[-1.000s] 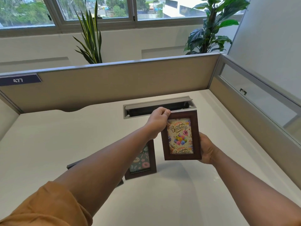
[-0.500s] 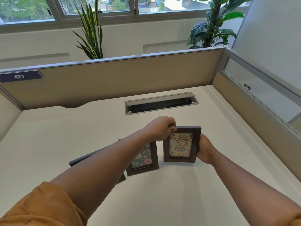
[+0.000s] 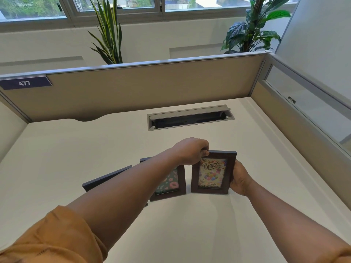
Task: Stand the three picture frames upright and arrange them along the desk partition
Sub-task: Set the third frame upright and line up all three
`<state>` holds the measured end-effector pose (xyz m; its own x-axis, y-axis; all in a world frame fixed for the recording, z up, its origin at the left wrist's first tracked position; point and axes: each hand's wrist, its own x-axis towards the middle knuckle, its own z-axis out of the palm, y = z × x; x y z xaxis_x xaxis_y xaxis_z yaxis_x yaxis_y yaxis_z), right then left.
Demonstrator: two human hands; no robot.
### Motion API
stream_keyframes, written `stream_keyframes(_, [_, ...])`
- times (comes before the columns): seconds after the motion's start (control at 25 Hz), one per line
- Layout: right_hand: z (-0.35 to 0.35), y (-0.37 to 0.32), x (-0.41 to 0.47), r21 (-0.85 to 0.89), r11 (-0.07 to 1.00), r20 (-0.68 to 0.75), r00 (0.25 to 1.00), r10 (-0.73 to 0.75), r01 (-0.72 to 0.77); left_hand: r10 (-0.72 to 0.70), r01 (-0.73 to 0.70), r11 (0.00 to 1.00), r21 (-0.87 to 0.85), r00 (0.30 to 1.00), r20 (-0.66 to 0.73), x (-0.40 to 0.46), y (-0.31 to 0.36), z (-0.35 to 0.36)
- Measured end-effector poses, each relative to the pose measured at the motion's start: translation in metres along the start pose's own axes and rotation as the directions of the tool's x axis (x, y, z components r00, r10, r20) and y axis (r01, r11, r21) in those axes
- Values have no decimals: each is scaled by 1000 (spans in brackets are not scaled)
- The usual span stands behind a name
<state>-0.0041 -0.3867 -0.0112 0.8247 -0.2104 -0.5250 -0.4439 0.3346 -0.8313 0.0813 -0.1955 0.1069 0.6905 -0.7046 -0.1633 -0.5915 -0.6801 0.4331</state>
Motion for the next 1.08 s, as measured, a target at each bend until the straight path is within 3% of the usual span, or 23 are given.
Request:
stream_keyframes(0.4, [-4, 0, 0, -42, 999, -5, 1000, 27, -28, -16, 0, 988, 155, 995, 102, -8, 0, 3])
stream_keyframes(0.52, [-3, -2, -5, -111, 994, -97, 995, 10, -21, -20, 10, 990, 144, 997, 75, -11, 1, 6])
stream_keyframes(0.64, [0, -14, -12, -56, 987, -251, 954, -163, 154, -13, 5, 990, 140, 999, 53, -13, 1, 9])
stream_keyframes(0.72, [3, -33, -14, -43, 939, -390, 859, -331, 342, -12, 7, 992, 129, 999, 43, -14, 0, 10])
stream_keyframes(0.84, [9, -66, -22, -359, 828, -502, 659, -560, 430, 0, -3, 994, 111, 1000, 27, -17, 0, 12])
stream_keyframes(0.88, [14, -72, -24, -523, 755, -452, 622, -639, 396, 4, -6, 994, 105, 1000, 25, -18, 1, 12])
stream_keyframes(0.96, [32, -72, -28, -808, 491, -215, 612, -761, 327, 11, -13, 992, 123, 1000, 16, -22, 1, 11])
stream_keyframes(1.08, [67, -56, -31, -952, 142, 55, 609, -791, 271, -42, 45, 989, 144, 999, -28, -34, -5, 2])
